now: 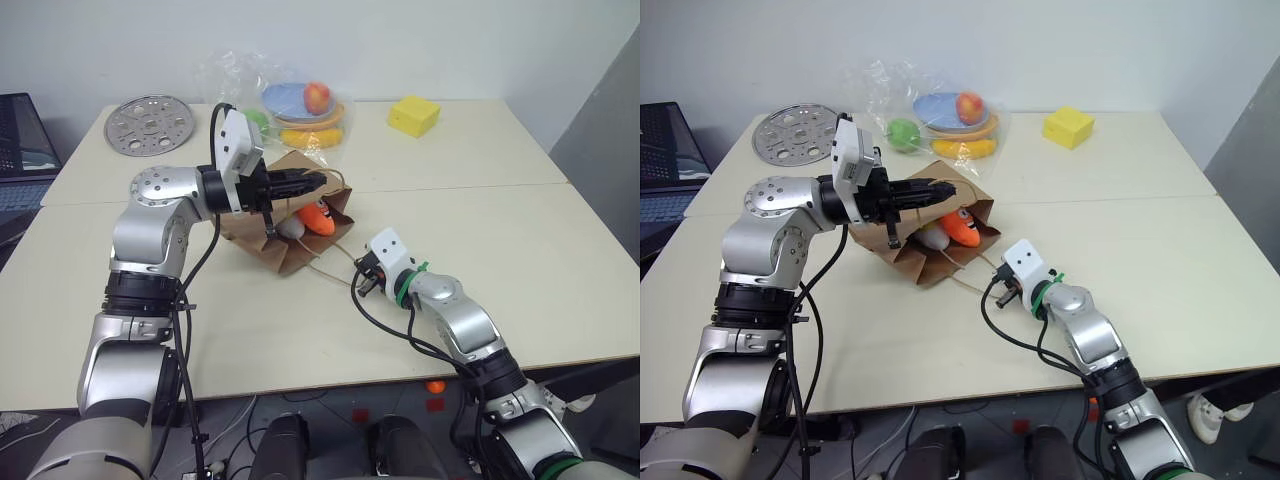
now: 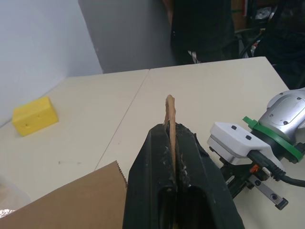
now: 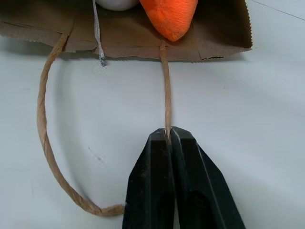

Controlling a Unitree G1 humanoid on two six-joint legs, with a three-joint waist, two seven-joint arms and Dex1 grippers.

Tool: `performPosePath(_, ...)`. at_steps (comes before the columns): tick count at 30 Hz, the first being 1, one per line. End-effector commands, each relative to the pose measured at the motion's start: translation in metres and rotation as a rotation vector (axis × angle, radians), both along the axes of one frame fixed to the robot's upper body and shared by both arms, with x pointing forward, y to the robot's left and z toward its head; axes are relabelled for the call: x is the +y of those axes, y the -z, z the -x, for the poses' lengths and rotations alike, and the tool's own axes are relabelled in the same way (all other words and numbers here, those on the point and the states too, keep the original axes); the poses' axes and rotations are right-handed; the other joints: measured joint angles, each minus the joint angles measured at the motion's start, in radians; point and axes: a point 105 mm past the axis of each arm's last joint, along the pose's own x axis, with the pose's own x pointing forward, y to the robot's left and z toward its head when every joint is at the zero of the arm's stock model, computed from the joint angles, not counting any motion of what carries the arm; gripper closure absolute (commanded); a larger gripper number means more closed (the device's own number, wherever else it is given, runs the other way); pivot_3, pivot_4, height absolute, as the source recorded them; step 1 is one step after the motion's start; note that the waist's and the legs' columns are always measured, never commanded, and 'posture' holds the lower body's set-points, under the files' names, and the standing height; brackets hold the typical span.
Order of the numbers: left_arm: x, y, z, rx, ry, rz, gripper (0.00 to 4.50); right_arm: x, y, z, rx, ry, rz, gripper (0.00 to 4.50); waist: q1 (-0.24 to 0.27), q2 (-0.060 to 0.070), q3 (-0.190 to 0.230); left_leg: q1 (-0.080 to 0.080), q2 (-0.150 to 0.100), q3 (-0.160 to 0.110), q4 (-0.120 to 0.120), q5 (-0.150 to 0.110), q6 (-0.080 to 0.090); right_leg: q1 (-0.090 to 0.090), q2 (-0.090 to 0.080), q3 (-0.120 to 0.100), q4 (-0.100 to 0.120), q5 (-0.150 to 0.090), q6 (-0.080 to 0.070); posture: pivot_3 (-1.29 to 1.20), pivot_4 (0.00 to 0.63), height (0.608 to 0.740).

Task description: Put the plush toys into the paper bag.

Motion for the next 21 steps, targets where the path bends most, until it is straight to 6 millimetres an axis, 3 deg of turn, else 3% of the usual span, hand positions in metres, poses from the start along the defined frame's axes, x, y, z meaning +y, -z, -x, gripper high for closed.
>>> performPosePath(1,0.002,-0.015,0.005,-0.062,-0.001,0.016,4.5,0.0,-0.015,0.001,0.023,0.003,-0.082,4.44,0.0,0.0,0.0,0.0,0.0,0.0,0.0,0.0,0.0,0.0,0.0,0.0,0.0,0.0,0.0,0.0,0.15,0.74)
performPosePath(3,0.001,-0.015,0.005,-0.062,-0.002,0.017,4.5,-0.007,-0.03,-0.004,0.005,0.044,-0.121,4.44,0.0,0.0,0.0,0.0,0.0,0.0,0.0,0.0,0.0,0.0,0.0,0.0,0.0,0.0,0.0,0.0,0.15,0.74)
performPosePath(8,0.003,-0.027,0.002,-0.061,-0.025,0.067,4.5,-0.015,-0.11,0.016,-0.05,-0.09,-0.378,4.44,0.002,0.0,0.0,-0.001,0.0,0.0,0.0,0.0,0.0,0.0,0.0,-0.001,0.0,0.0,0.0,0.0,0.15,0.74)
performPosePath(10,0.005,-0.032,-0.002,-0.063,-0.046,0.088,4.5,-0.017,-0.129,0.024,-0.054,-0.12,-0.422,4.44,0.002,0.0,0.0,-0.001,0.0,-0.001,0.0,0.0,0.0,0.0,-0.001,-0.001,-0.001,0.0,0.0,0.0,0.15,0.74)
performPosePath(12,0.006,-0.052,-0.008,-0.061,-0.069,0.175,4.5,-0.015,-0.151,0.036,-0.057,-0.188,-0.452,4.44,0.003,0.0,0.0,-0.001,0.001,-0.002,-0.001,0.0,0.0,0.0,-0.001,-0.002,-0.001,0.0,0.0,0.0,0.15,0.74)
performPosePath(17,0.008,-0.083,-0.023,-0.065,-0.097,0.282,4.5,-0.015,-0.195,0.042,-0.083,-0.223,-0.511,4.44,0.003,0.0,0.0,-0.001,0.0,-0.001,-0.001,0.0,0.0,0.0,-0.001,-0.002,-0.001,0.0,0.0,0.0,0.15,0.74)
performPosePath(21,0.005,-0.077,-0.029,-0.065,-0.093,0.246,4.5,-0.019,-0.206,0.037,-0.087,-0.189,-0.524,4.44,0.003,0.0,0.0,-0.001,-0.001,-0.001,-0.002,0.0,0.0,0.0,-0.001,-0.002,-0.004,0.0,0.0,0.0,0.15,0.74)
